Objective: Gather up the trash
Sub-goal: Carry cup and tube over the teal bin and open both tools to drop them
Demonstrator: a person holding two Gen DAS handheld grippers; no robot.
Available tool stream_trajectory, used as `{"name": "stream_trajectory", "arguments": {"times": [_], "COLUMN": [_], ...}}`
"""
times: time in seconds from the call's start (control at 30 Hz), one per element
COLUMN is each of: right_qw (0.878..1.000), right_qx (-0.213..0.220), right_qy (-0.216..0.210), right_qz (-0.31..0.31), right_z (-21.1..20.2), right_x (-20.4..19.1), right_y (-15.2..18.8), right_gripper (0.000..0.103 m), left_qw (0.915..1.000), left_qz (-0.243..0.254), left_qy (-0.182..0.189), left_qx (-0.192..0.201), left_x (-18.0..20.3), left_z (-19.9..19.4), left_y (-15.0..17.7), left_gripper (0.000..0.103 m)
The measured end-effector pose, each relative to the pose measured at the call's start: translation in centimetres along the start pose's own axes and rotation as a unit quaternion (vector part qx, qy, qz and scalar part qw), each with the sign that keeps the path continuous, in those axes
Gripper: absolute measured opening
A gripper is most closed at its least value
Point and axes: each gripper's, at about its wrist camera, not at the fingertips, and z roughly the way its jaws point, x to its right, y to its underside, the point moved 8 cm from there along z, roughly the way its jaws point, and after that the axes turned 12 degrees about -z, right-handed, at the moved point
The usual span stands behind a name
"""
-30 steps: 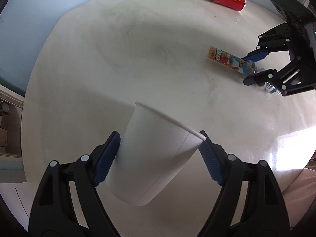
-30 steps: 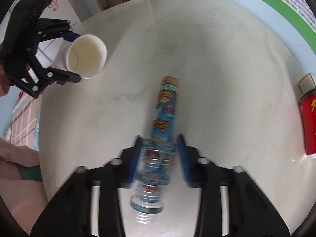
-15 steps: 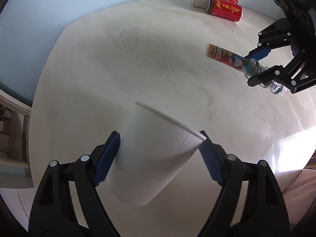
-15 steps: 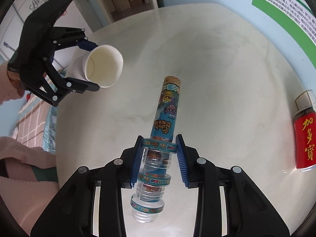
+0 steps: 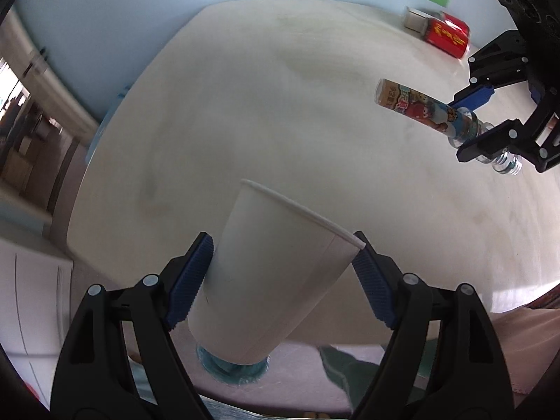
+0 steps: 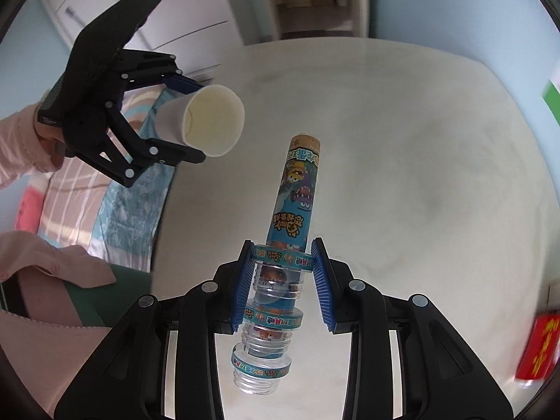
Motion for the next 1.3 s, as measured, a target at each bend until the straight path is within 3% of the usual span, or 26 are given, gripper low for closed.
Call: {"name": "stream_trajectory", "arguments": {"times": [0.23, 0.53, 0.73, 0.93, 1.17, 1.23, 1.3], "right_qw": [0.997, 0.988, 0.982, 0.968, 0.96, 0.96, 0.961], "right_qx": [0.005, -0.017, -0.067, -0.137, -0.171, -0.176, -0.182], "right_qy": [-0.046, -0.125, -0.167, -0.209, -0.219, -0.215, -0.206], "right_qz": [-0.069, -0.092, -0.053, -0.01, 0.015, 0.025, 0.035], "right_z": [4.2, 13.6, 23.2, 33.8, 40.8, 42.2, 43.6], "right_x": [-7.4, -17.9, -21.8, -24.2, -24.8, -25.2, -24.9], "right_y": [-9.1, -18.2, -19.2, -18.0, -17.4, -17.5, -17.9], "right_gripper": [0.034, 0.034, 0.034, 0.035, 0.035, 0.038, 0.06], "left_qw": [0.9967, 0.9837, 0.9718, 0.9625, 0.9525, 0.9499, 0.9491], "left_qz": [-0.079, -0.171, -0.215, -0.243, -0.264, -0.268, -0.272], "left_qy": [-0.019, -0.041, -0.023, 0.023, 0.021, 0.025, 0.023], "left_qx": [0.005, -0.039, -0.094, -0.118, -0.149, -0.159, -0.158], "left_x": [-8.5, -21.0, -25.3, -26.9, -29.6, -29.7, -29.5], "left_z": [-2.0, -2.2, 3.2, 10.3, 16.4, 17.6, 18.2], "left_y": [6.6, 19.0, 26.5, 29.2, 32.5, 33.0, 33.3], "left_gripper": [0.077, 0.077, 0.077, 0.078, 0.079, 0.081, 0.082]}}
